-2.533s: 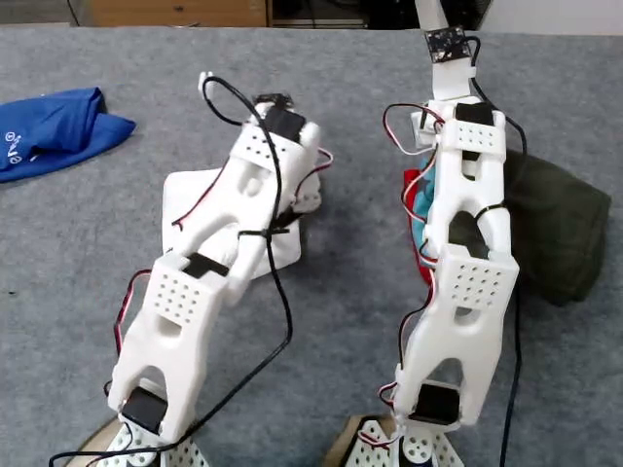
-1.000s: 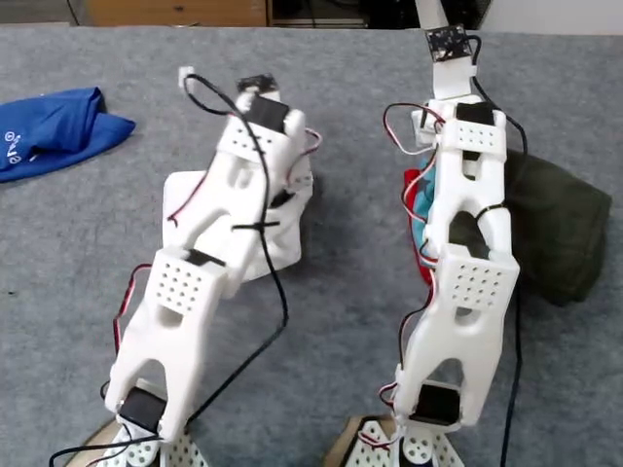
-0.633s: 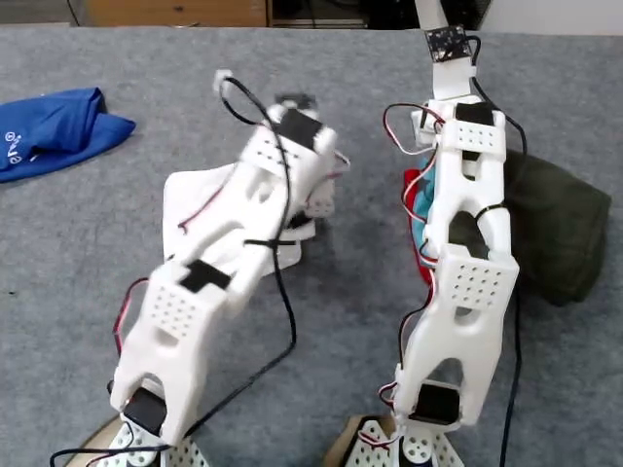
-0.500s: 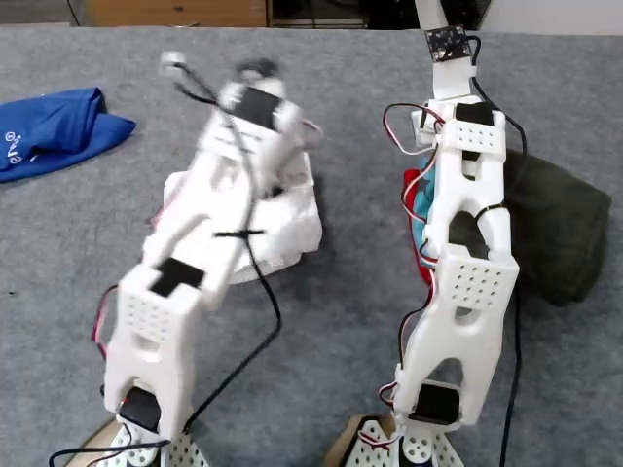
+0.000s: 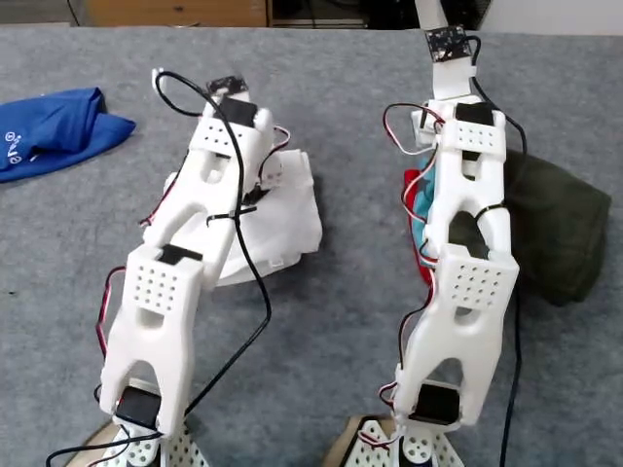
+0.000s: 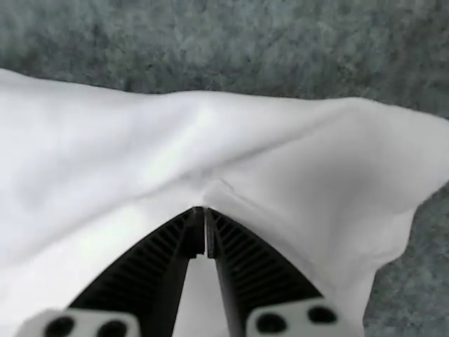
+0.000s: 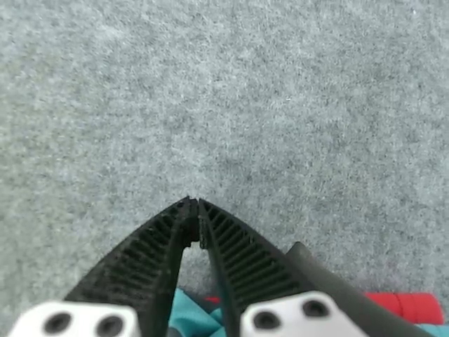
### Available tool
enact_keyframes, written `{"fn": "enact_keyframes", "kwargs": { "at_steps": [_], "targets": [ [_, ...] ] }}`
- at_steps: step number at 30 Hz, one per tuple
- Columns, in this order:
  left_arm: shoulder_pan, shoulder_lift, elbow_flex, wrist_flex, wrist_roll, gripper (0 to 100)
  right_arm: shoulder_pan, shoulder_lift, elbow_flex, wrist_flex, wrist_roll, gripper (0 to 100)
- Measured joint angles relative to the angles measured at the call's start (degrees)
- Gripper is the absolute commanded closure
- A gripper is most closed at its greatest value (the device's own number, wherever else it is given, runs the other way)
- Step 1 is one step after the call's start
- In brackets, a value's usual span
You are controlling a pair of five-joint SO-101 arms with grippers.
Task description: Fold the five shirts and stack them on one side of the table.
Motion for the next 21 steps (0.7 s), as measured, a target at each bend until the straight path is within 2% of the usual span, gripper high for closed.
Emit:
{"fn": "enact_keyframes", "kwargs": {
  "at_steps": [7,14,21],
  "targets": [
    [1.05,3.69,-4.75,2.64,0.79,98,0.00,0.00,0.00,0.00,0.00,99.4],
    [6.24,3.69,-11.16,10.11,0.88,98,0.00,0.00,0.00,0.00,0.00,99.4],
    [11.16,4.40,-12.66,11.08,0.88,98,0.00,0.00,0.00,0.00,0.00,99.4]
  ]
}}
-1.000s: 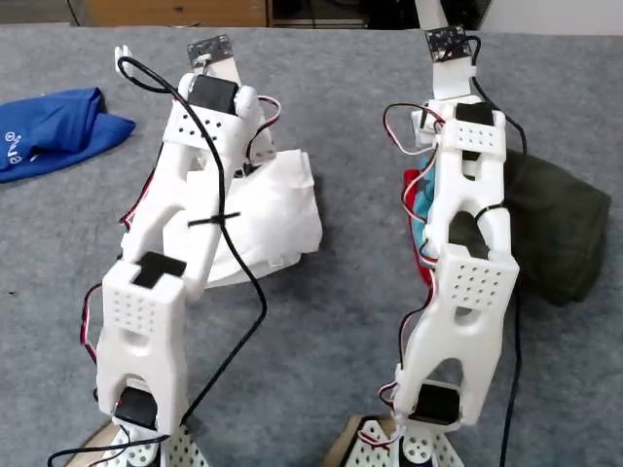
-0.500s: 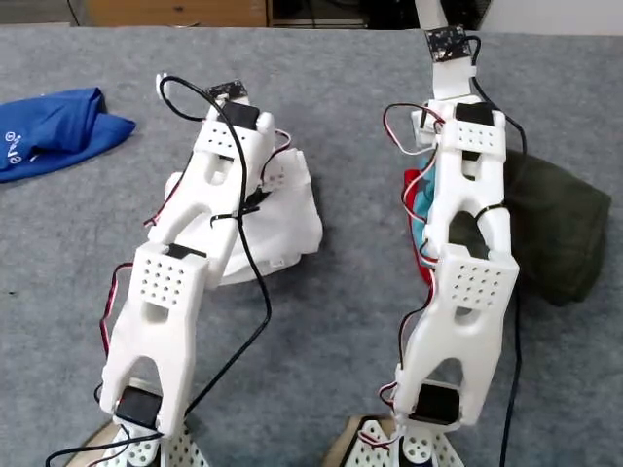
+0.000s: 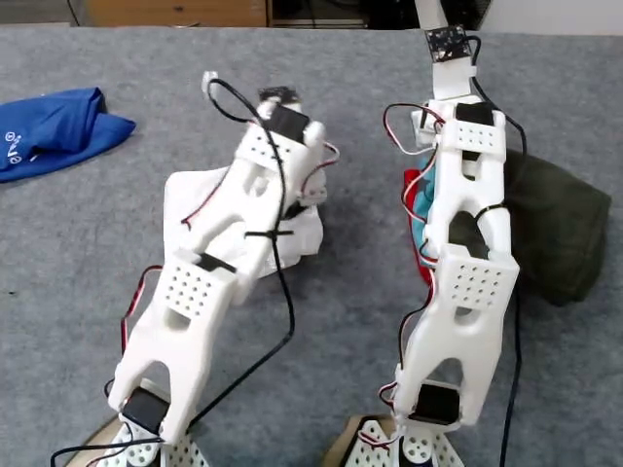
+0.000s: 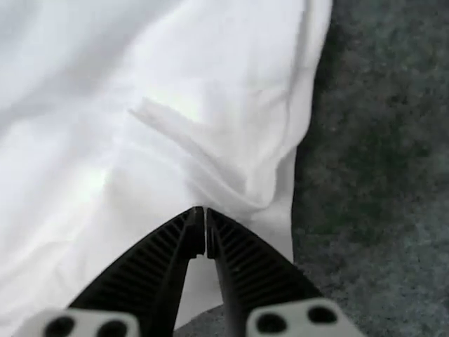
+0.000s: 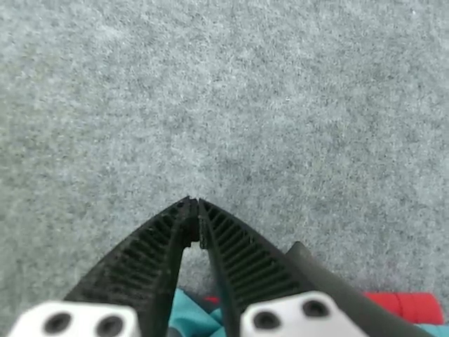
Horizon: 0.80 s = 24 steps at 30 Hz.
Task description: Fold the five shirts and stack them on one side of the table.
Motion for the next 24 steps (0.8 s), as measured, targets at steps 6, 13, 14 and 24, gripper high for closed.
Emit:
{"fn": "enact_keyframes", "kwargs": {
  "at_steps": [6,13,14,24],
  "targets": [
    [-0.70,0.00,-1.14,0.00,0.00,98,0.00,0.00,0.00,0.00,0.00,99.4],
    [-12.92,2.99,-10.20,-1.14,0.18,98,0.00,0.00,0.00,0.00,0.00,99.4],
    [-13.27,3.96,-10.73,-1.76,0.18,98,0.00,0.00,0.00,0.00,0.00,99.4],
    [-10.73,12.13,-12.04,-3.25,0.26,98,0.00,0.00,0.00,0.00,0.00,99.4]
  ]
}}
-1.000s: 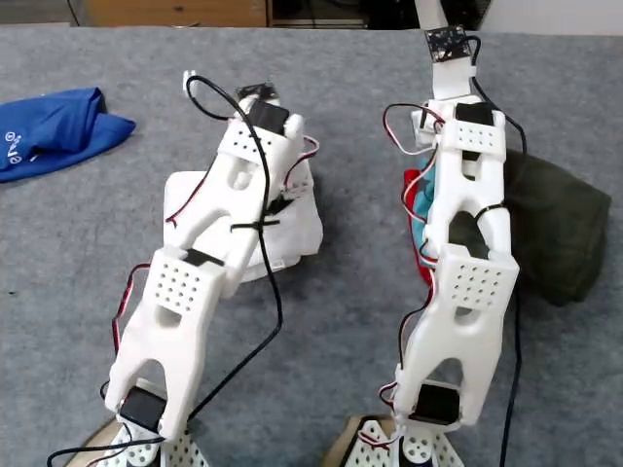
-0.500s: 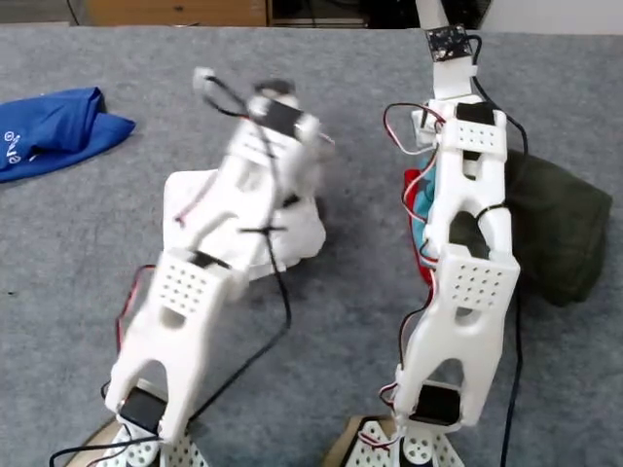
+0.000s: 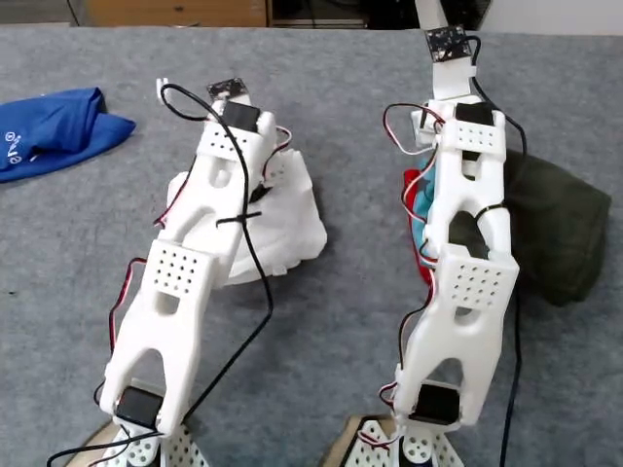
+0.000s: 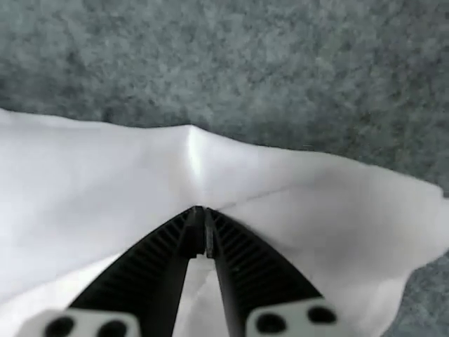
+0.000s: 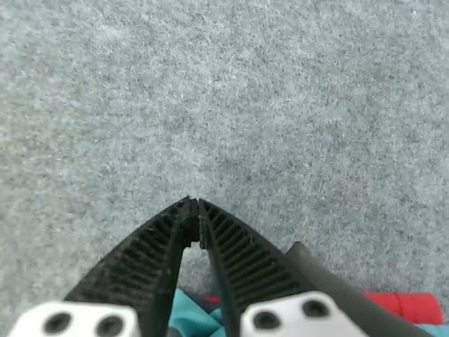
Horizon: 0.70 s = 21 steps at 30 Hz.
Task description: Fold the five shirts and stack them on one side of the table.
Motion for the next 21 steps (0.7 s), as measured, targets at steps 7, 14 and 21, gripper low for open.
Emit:
{"fn": "enact_keyframes", "kwargs": {
  "at_steps": [7,14,21],
  "targets": [
    [2.37,0.00,-7.74,2.99,0.00,98,0.00,0.00,0.00,0.00,0.00,99.4],
    [5.01,0.00,-9.23,3.25,-1.23,98,0.00,0.00,0.00,0.00,0.00,99.4],
    [6.59,0.00,-7.38,3.25,-1.41,98,0.00,0.00,0.00,0.00,0.00,99.4]
  ]
}}
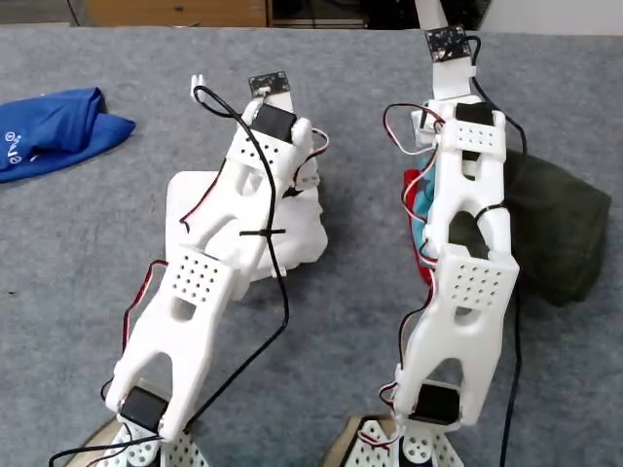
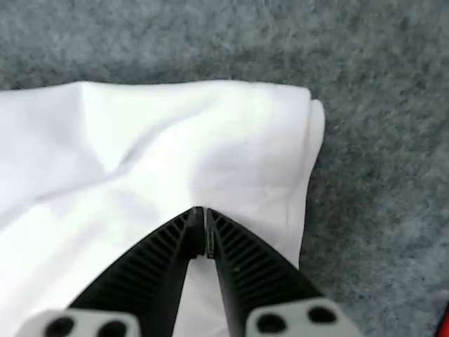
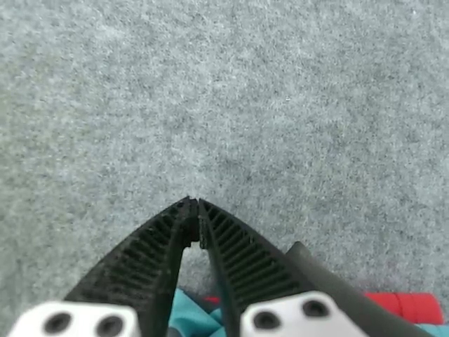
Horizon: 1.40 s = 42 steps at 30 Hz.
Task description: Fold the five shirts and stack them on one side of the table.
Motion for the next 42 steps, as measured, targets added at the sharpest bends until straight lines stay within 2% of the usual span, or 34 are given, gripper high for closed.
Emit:
{"fn": "enact_keyframes", "kwargs": {
  "at_steps": [5,18,29,35,42],
  "targets": [
    [0.70,0.00,3.34,0.00,-5.27,98,0.00,0.00,0.00,0.00,0.00,99.4],
    [7.12,-15.47,26.29,0.00,-8.88,98,0.00,0.00,0.00,-0.35,0.00,99.4],
    [10.55,-16.18,27.16,0.00,-8.35,98,0.00,0.00,0.00,-0.88,0.00,99.4],
    [9.58,-18.20,24.26,0.00,-8.35,98,0.00,0.00,0.00,-0.88,0.00,99.4],
    [0.79,-31.91,23.82,0.00,-10.37,97,0.00,0.00,0.00,-0.88,0.00,99.4]
  ]
}}
